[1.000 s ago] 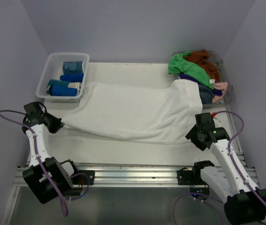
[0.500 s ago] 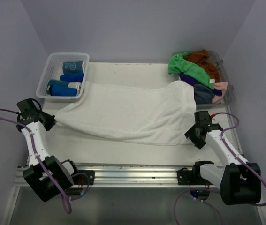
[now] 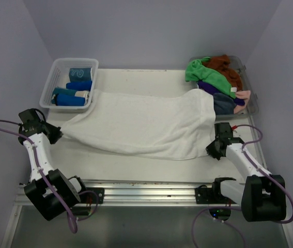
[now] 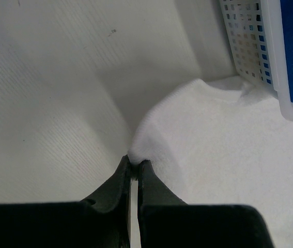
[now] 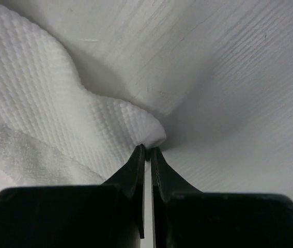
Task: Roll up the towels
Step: Flatten the towel
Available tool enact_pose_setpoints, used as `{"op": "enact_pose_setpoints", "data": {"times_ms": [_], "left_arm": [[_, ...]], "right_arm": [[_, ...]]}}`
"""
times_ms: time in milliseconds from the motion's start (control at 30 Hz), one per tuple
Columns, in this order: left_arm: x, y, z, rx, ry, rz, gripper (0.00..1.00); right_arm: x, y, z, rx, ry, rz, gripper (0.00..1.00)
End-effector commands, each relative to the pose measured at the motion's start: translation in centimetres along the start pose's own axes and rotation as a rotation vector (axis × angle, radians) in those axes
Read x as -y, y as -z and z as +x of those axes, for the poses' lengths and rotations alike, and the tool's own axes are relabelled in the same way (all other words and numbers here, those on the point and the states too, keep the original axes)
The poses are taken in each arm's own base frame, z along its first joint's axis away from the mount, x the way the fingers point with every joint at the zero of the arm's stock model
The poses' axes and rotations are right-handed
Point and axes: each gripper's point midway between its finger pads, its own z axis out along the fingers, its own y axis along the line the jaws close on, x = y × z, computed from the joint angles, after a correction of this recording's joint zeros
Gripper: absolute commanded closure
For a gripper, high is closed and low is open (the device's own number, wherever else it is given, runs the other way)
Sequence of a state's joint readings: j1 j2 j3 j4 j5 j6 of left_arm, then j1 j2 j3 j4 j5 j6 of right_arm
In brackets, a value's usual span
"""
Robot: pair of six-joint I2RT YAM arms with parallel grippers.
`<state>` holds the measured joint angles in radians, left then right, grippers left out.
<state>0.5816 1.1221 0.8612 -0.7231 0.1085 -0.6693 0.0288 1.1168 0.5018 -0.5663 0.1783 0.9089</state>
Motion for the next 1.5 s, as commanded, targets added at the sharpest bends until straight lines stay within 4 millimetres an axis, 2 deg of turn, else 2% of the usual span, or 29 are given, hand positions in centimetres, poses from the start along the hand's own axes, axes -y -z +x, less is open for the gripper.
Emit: {"op": "enact_pose_setpoints", "data": {"times_ms": [0,33,100,200,233,300,333,400,433,500,533,600,633,700,733,767,800,833,867,900,933,967,1000,1067,1100,1167,1200,1400,1467], "left_arm": [[1.3,0.4,-1.2,0.031,0.004,0.057,1.00],[1.7,0.6,-1.3,0.029,0.012,0.072,1.00],[2.9,1.2,-1.3,0.013,0.033,0.121,1.00],[5.4,3.3,-2.7,0.048,0.038,0.218,1.00],[6.5,4.3,-3.7,0.071,0.033,0.247,1.00],[7.5,5.3,-4.1,0.067,0.031,0.278,1.00],[8.4,6.3,-4.8,0.083,0.026,0.307,1.00],[9.7,7.8,-5.2,0.102,0.023,0.373,1.00],[10.5,8.7,-5.6,0.118,0.015,0.411,1.00],[12.4,10.9,-6.1,0.150,-0.006,0.514,1.00],[13.1,11.8,-6.4,0.165,-0.020,0.556,1.00],[14.8,14.2,-6.9,0.205,-0.059,0.651,1.00],[15.8,16.1,-7.6,0.243,-0.089,0.693,1.00],[16.6,18.1,-8.2,0.277,-0.137,0.724,1.00],[17.5,20.7,-9.0,0.332,-0.174,0.757,1.00],[17.7,21.5,-9.1,0.341,-0.188,0.757,1.00],[18.3,24.2,-9.8,0.405,-0.226,0.784,1.00],[18.5,25.5,-9.9,0.433,-0.240,0.792,1.00],[18.6,26.5,-10.0,0.453,-0.246,0.798,1.00],[18.9,28.8,-10.2,0.506,-0.272,0.819,1.00],[18.9,30.0,-10.1,0.530,-0.278,0.829,1.00],[18.9,30.9,-10.0,0.545,-0.287,0.838,1.00],[19.1,32.8,-10.0,0.585,-0.304,0.852,1.00],[18.8,34.2,-9.6,0.610,-0.316,0.850,1.00],[18.8,35.8,-9.7,0.653,-0.333,0.853,1.00],[18.3,36.6,-9.6,0.670,-0.335,0.830,1.00],[18.0,37.8,-9.8,0.714,-0.338,0.817,1.00],[16.5,40.9,-9.8,0.825,-0.320,0.763,1.00],[15.7,41.3,-10.0,0.850,-0.303,0.724,1.00]], "right_arm": [[-0.8,1.2,-2.0,0.085,-0.019,-0.025,1.00],[-1.4,3.2,-3.7,0.148,-0.027,-0.061,1.00],[-2.1,5.6,-5.6,0.225,-0.025,-0.100,1.00],[-3.4,11.4,-9.7,0.393,-0.035,-0.189,1.00],[-4.1,14.2,-11.3,0.448,-0.044,-0.228,1.00],[-4.3,17.4,-13.1,0.533,-0.037,-0.256,1.00],[-4.7,20.2,-14.4,0.582,-0.053,-0.288,1.00],[-5.0,23.2,-15.6,0.645,-0.052,-0.332,1.00],[-5.3,25.9,-16.6,0.692,-0.071,-0.379,1.00],[-5.5,28.4,-17.3,0.734,-0.069,-0.423,1.00],[-5.7,30.6,-17.9,0.769,-0.080,-0.463,1.00],[-5.7,32.5,-18.2,0.798,-0.087,-0.499,1.00],[-5.8,34.3,-18.5,0.823,-0.095,-0.536,1.00],[-5.7,35.9,-18.7,0.847,-0.100,-0.566,1.00],[-5.3,37.8,-18.9,0.880,-0.116,-0.600,1.00],[-5.1,38.8,-19.0,0.898,-0.122,-0.613,1.00],[-4.7,39.8,-19.1,0.922,-0.127,-0.623,1.00],[-3.8,41.7,-19.2,0.961,-0.147,-0.647,1.00],[-3.3,42.8,-19.2,0.985,-0.155,-0.657,1.00],[-2.7,43.8,-19.2,1.009,-0.156,-0.663,1.00],[-1.7,45.6,-19.1,1.045,-0.173,-0.683,1.00],[-1.0,46.4,-19.1,1.067,-0.186,-0.679,1.00],[-0.1,48.0,-19.0,1.103,-0.192,-0.696,1.00],[1.5,49.2,-18.7,1.136,-0.212,-0.688,1.00],[2.2,50.2,-18.6,1.159,-0.217,-0.698,1.00],[3.3,50.9,-18.2,1.175,-0.224,-0.707,1.00],[4.0,51.3,-18.0,1.189,-0.233,-0.703,1.00],[6.5,51.9,-17.2,1.227,-0.237,-0.700,1.00],[7.1,51.8,-17.0,1.228,-0.237,-0.699,1.00]]}}
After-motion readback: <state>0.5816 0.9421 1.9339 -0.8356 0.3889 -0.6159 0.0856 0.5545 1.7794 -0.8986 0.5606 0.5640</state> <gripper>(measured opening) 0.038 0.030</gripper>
